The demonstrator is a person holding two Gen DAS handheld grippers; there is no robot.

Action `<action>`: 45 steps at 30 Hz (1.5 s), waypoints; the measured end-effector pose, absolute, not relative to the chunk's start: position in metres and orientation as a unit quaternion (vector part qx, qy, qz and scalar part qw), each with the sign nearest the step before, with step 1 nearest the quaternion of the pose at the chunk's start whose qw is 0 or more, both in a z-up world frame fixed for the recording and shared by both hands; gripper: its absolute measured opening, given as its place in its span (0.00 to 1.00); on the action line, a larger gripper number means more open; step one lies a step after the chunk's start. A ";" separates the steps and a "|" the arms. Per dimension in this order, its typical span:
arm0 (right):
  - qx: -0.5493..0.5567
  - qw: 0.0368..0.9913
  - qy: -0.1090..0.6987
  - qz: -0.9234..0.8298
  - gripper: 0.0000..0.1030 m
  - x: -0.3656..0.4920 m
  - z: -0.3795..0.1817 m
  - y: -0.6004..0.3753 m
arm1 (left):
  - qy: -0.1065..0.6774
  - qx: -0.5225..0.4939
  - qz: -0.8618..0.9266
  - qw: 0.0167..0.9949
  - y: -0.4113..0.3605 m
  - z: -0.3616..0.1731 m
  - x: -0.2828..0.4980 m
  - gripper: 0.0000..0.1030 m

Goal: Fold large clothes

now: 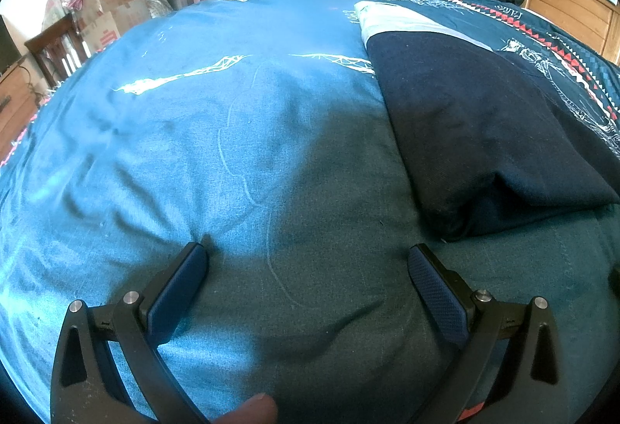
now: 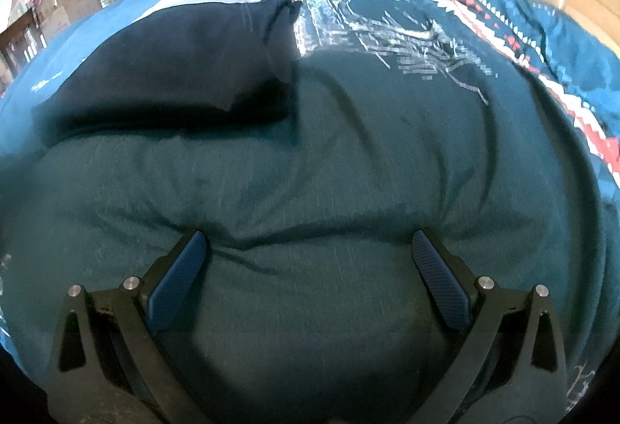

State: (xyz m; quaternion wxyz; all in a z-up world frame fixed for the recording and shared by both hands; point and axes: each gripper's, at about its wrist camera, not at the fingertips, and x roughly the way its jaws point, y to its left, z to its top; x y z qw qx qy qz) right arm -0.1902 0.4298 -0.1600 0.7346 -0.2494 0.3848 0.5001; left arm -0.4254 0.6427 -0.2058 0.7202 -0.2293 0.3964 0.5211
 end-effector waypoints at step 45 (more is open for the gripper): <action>-0.260 0.710 0.411 0.510 1.00 -0.187 -0.161 0.418 | 0.396 -0.233 0.517 0.722 0.645 -0.205 -0.427 1.00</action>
